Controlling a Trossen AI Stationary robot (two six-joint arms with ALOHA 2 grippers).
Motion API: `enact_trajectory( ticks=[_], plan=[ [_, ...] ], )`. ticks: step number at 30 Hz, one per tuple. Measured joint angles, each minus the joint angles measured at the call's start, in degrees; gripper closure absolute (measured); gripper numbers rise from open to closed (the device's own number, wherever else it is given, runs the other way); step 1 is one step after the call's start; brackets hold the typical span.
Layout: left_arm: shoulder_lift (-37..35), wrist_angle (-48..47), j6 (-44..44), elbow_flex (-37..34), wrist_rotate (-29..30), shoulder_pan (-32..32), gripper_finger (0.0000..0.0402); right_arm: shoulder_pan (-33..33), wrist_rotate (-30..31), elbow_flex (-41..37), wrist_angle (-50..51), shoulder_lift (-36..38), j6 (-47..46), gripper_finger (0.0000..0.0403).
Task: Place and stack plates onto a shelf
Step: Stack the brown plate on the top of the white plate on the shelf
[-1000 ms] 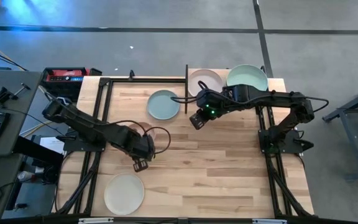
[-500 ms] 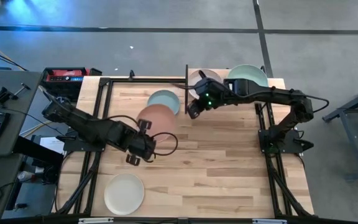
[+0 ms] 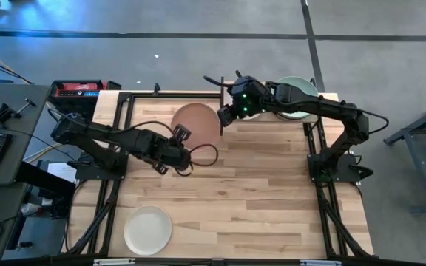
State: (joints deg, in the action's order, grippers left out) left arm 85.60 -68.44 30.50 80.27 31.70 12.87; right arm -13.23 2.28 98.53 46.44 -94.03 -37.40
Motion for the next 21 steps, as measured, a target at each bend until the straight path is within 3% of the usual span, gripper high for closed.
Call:
enact_trajectory(
  ticks=[11, 21],
  plan=[
    [0.0, 6.3, 7.8, 0.0, 1.2, -4.3, 0.0401, -1.7, 2.3, 0.0, -0.1, 0.0, 1.9, 0.0270],
    [0.0, 10.6, 12.7, 0.0, 3.3, -5.5, 0.0401, -2.9, -0.5, 0.0, 0.1, 0.0, 1.9, 0.0289]
  ],
)
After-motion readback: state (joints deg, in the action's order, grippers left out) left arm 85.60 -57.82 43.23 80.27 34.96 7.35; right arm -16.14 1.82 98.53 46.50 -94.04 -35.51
